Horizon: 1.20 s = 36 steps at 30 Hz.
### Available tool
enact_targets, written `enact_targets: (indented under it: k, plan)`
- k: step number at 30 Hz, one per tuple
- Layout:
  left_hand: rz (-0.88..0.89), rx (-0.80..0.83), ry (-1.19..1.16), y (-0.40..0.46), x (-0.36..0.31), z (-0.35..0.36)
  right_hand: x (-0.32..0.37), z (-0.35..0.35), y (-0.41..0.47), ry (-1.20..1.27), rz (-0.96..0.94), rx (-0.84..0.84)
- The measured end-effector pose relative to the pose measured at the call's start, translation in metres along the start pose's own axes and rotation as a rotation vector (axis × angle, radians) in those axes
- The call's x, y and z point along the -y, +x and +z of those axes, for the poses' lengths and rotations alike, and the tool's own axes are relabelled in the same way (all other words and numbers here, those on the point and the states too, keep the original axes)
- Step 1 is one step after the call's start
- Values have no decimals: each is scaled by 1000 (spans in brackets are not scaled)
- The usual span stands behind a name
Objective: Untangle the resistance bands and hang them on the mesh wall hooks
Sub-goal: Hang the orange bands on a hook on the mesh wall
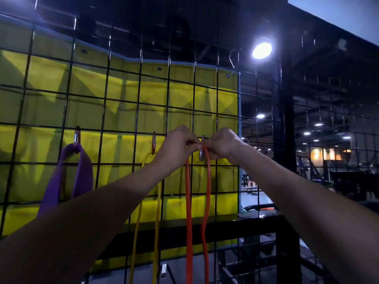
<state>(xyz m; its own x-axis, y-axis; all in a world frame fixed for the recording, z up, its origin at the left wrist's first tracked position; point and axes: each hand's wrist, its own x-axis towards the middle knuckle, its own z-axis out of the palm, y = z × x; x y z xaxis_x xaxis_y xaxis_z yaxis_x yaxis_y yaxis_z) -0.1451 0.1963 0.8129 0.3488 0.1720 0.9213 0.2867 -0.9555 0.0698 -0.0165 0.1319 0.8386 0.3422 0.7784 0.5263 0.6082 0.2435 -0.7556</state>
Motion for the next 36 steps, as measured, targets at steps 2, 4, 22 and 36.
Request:
enact_targets:
  k: [2, 4, 22, 36]
  plan:
    - [12, 7, 8, 0, 0, 1, -1, -1, -1, 7, -22, 11]
    - [25, 24, 22, 0, 1, 2, -1, -2, -4, 19, -32, 27]
    - [-6, 125, 68, -18, -8, 13, -13, -11, -10, 158, -32, 48]
    - [-177, 116, -154, -71, -17, 26, -68, 12, -55, 40, -178, -72]
